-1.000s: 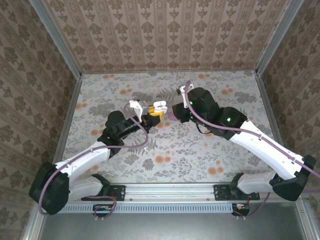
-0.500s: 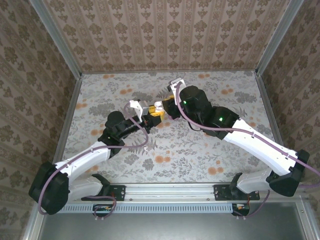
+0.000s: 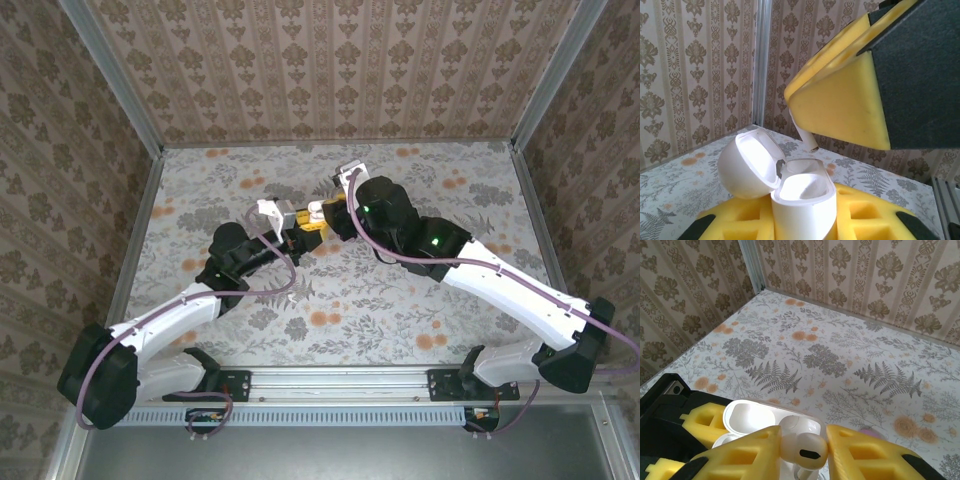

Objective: Insert wireless bluetooth earbuds into charging case

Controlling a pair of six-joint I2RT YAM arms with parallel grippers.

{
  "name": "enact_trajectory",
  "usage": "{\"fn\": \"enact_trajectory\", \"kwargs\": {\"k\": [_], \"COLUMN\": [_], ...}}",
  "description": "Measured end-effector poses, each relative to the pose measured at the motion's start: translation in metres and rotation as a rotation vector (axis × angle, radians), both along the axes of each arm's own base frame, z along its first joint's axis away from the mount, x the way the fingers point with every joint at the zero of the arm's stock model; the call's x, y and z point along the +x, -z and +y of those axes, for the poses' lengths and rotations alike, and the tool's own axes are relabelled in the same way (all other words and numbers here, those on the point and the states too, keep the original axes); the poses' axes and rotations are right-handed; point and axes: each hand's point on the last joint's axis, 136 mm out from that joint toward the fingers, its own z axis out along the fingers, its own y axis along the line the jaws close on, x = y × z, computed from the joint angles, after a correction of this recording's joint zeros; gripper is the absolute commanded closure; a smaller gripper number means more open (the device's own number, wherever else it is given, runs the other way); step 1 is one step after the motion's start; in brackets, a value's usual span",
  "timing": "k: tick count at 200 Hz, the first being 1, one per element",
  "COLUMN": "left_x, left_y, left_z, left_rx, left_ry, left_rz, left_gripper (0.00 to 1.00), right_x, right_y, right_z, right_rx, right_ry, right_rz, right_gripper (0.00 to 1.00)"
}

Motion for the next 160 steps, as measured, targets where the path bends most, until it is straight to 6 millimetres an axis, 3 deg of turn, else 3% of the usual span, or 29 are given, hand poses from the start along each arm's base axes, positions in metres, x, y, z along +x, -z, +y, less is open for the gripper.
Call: {"fn": "enact_trajectory", "kwargs": {"k": [160], "left_x": [0.0], "left_y": [-0.006], "left_z": [0.001], "left_rx": [-0.03], "left_ry": [0.0], "left_rz": [0.016], "left_gripper": [0.97], "right_x": [0.006], "right_y": [0.011], "right_z": [0.006], "right_rx": [0.029], "right_ry": [0.0], "right_rz": [0.017], "right_gripper": [0.71]}}
